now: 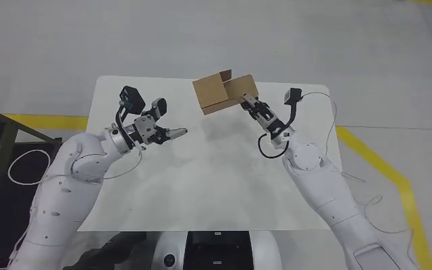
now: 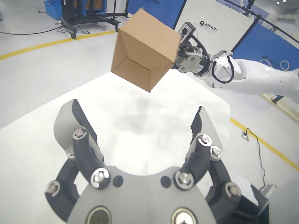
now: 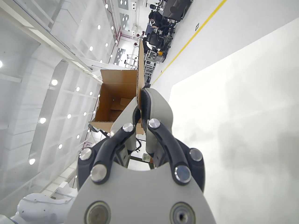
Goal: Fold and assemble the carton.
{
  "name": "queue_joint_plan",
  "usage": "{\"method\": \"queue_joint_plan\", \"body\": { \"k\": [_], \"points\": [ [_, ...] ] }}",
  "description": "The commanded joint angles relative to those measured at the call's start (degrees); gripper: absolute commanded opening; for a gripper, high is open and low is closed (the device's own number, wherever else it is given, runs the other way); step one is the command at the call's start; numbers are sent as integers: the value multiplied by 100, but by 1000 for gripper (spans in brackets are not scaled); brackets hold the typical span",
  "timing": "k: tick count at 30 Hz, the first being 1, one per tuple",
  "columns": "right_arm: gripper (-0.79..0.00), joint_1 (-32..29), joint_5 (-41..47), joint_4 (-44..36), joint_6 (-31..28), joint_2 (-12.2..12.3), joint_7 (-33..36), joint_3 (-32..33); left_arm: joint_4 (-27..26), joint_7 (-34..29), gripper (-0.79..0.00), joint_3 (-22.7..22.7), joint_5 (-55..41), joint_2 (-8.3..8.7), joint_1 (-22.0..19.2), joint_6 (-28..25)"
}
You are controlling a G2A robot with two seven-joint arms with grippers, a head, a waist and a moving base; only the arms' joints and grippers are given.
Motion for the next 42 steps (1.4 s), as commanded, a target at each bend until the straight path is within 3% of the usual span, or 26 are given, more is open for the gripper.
{"method": "queue_joint_plan", "body": {
  "k": [1, 4, 24, 31, 42],
  "points": [
    [-785, -71, -14, -116, 234, 8, 23, 46, -6, 263, 0, 79, 342, -16, -16, -131],
    [-785, -175, -8, -261, 527, 4, 31, 67, -9, 852, 0, 185, 958, -51, -62, -255],
    [-785, -257, 44, -351, 641, -13, -3, 77, -9, 852, 0, 185, 958, -51, -62, -255],
    [-785, -437, -74, -589, 1080, -36, -118, 82, 12, 868, 0, 279, 1735, -60, -77, -60],
    [-785, -1059, -78, -1061, 899, -23, -310, 311, 322, 1083, 0, 582, 1911, -95, -220, -412]
  ]
}}
